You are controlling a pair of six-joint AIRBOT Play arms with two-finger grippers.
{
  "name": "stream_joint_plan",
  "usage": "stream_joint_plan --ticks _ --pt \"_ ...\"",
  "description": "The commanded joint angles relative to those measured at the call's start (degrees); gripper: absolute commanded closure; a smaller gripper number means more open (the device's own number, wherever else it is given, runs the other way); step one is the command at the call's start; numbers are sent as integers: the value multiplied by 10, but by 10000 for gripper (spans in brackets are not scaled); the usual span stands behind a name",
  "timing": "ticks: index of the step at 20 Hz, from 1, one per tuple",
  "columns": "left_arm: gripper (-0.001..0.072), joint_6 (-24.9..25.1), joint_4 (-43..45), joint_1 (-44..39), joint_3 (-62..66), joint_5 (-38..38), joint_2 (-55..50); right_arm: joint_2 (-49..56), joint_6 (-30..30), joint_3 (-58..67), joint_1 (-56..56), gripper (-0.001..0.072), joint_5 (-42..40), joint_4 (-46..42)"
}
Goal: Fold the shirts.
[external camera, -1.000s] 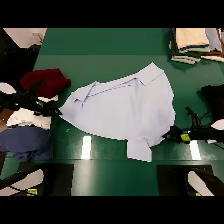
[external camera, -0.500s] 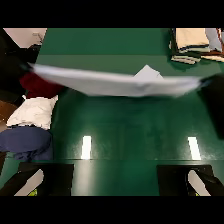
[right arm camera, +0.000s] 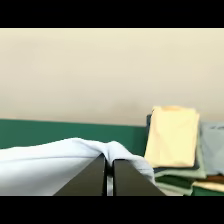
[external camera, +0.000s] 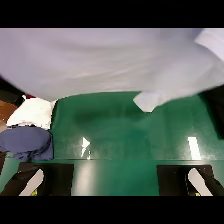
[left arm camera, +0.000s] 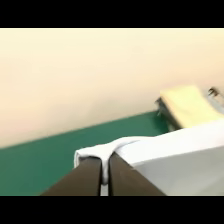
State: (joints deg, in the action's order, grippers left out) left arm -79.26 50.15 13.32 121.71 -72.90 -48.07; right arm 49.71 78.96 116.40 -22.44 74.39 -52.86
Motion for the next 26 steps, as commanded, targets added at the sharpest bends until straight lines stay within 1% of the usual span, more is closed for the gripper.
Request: stream_joint_plan --ticks 1,3,6,8,10,13,15,17,18,21,24,26 --pt "677 -12 -80 0 38 -3 14 -14 1 44 -14 693 11 2" --pt "678 -14 -90 0 25 -13 14 -38 1 -3 -14 694 1 2" --pt "678 -16 -48 0 -68 -15 12 -21 1 -51 -11 694 26 9" --pt "678 -18 -37 0 -162 -30 -12 30 1 -61 16 694 67 7" --pt "677 -17 -39 0 -249 -53 -52 99 2 -75 72 694 105 -5" --pt "677 -13 -38 0 -350 -65 -139 214 23 -110 164 694 132 -106" --pt "677 -6 -38 0 -393 -51 -205 291 25 -127 202 694 143 -150" --pt "677 3 -38 0 -409 -15 -278 361 25 -136 220 694 118 -163" --pt "677 13 -40 -1 -409 11 -313 391 25 -136 221 694 93 -162" --pt "677 59 -41 -33 -409 139 -385 459 25 -135 216 695 -24 -162" --pt "677 92 -40 -87 -401 277 -428 489 25 -136 216 694 -127 -162" --pt "677 112 -38 -109 -385 322 -442 493 23 -136 216 694 -180 -163"
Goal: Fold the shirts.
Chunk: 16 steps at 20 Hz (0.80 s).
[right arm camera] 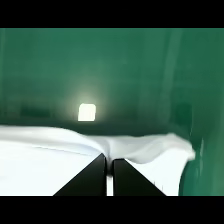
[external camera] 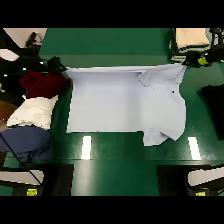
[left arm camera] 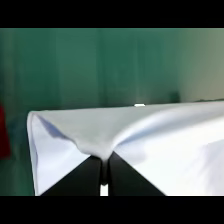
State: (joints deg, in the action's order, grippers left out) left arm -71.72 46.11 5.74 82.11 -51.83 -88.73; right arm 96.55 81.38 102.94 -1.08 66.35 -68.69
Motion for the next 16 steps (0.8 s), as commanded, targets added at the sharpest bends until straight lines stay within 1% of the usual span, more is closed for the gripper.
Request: stream_joint_plan --ticks 1,2,3,5,7,8,9,12,15,16 --pt "678 51 3 -38 19 117 -39 24 -9 -1 2 694 -113 -5" --pt "677 64 5 -38 26 112 -39 24 -14 -1 1 694 -112 -5" --pt "677 64 10 -38 32 97 -39 24 -25 -1 -2 694 -95 -5" --pt "678 61 47 -36 35 44 -38 23 -35 -5 -5 695 -33 -10" --pt "678 61 97 -42 25 -27 -39 7 -34 -48 1 695 -1 -56" --pt "678 61 115 -48 10 -43 -39 -7 -33 -83 4 695 -3 -76" --pt "678 61 122 -52 -9 -46 -39 -20 -32 -118 4 695 -10 -85" --pt "677 50 123 -55 -65 -20 -39 -57 -18 -216 3 695 -38 -85" --pt "675 36 123 -54 -77 -21 -39 -76 -18 -276 6 693 -59 -72" --pt "596 20 123 -54 -77 -26 -39 -82 -18 -289 8 692 -63 -62"
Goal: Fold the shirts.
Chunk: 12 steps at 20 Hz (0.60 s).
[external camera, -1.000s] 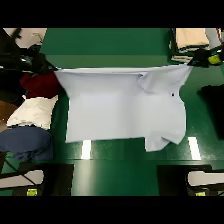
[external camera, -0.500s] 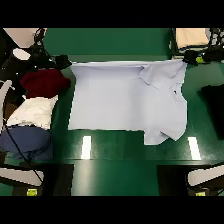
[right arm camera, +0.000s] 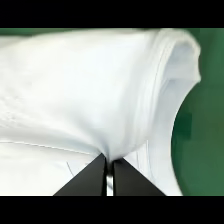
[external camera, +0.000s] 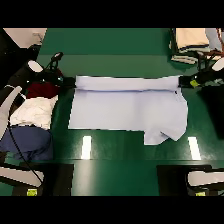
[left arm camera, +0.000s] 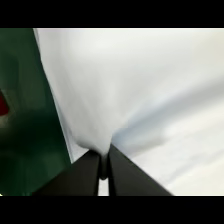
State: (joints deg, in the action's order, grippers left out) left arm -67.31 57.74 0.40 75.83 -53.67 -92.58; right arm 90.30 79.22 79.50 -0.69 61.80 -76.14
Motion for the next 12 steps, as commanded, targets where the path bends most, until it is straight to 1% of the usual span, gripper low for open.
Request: stream_joint_plan --ticks 1,2,3,5,6,7,8,11,12 --pt "254 -44 7 -1 -14 -16 0 -23 4 -63 3 633 -19 29" --pt "100 -61 7 1 -13 -30 0 -24 4 -63 3 412 -13 42" --pt "105 -69 8 5 -9 -57 1 -25 4 -57 -1 309 7 54" --pt "105 -72 11 30 5 -133 13 -31 2 -40 -20 313 74 67" --pt "107 -70 19 45 3 -157 27 -44 -4 -44 -35 335 98 75" --pt "152 -64 28 61 -3 -180 46 -65 -10 -58 -54 335 119 83" --pt "227 -49 29 75 -19 -200 68 -91 -22 -80 -74 335 132 104" --pt "224 -42 29 93 -122 -224 141 -167 -79 -155 -136 336 166 193" --pt "224 -42 28 93 -165 -224 160 -188 -87 -176 -151 337 167 213"
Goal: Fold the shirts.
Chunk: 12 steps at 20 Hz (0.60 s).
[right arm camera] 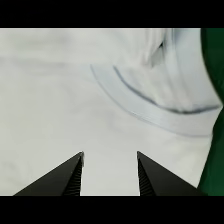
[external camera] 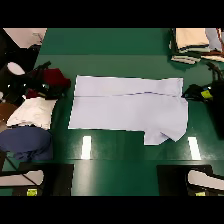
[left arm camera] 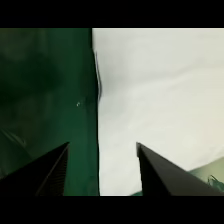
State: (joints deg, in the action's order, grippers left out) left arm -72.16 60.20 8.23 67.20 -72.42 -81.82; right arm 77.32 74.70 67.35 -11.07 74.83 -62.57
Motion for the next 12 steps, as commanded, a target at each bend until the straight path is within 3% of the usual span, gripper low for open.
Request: stream_joint_plan --ticks 1,5,8,12 --pt "224 6 2 15 -117 -35 66 -78 -48 -75 -62 337 35 93" --pt "223 8 -10 15 -226 7 76 -130 -60 -122 -91 338 34 105" --pt "224 26 -58 12 -258 27 76 -142 -60 -123 -86 352 37 106" --pt "226 26 -58 -41 -271 64 76 -143 -60 -123 -72 353 38 105"
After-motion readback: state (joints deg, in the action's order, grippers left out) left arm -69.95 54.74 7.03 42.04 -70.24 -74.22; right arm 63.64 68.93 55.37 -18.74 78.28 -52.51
